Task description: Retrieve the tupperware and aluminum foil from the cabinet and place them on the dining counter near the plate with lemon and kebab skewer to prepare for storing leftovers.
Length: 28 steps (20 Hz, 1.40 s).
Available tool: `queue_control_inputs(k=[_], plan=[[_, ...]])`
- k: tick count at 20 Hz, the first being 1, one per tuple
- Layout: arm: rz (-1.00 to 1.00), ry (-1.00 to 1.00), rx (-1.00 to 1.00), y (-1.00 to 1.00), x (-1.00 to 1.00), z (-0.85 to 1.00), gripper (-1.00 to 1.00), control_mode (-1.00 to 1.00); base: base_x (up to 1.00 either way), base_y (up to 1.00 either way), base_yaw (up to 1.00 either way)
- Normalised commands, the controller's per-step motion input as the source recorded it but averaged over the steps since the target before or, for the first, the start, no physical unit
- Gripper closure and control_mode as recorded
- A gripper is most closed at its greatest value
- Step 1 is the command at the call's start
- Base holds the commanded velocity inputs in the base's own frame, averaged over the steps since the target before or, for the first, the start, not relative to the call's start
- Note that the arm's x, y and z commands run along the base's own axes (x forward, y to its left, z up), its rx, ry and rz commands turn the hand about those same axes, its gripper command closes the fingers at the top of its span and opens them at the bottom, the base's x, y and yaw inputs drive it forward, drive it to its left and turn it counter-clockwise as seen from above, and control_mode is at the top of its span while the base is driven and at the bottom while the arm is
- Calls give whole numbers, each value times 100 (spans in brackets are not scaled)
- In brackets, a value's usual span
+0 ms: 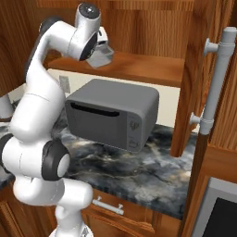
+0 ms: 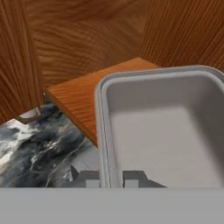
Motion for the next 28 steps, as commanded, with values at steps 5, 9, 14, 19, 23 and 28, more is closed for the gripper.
queue_control_inputs(k=[5,9,14,19,23,28], plan=[[0,5,-9,-4,-100,-35,100,-100,0,0,0],[0,11,-12,0,-100,-57,100,-100,0,0,0],[-3,14,-9,0,-96,-28,100,-100,0,0,0],[-11,22,-4,0,-51,-2,100,-100,0,0,0],[-5,9,-1,0,-24,-5,100,100,-38,-2,-6],[0,0,0,0,0,0,100,100,-100,-10,-27]])
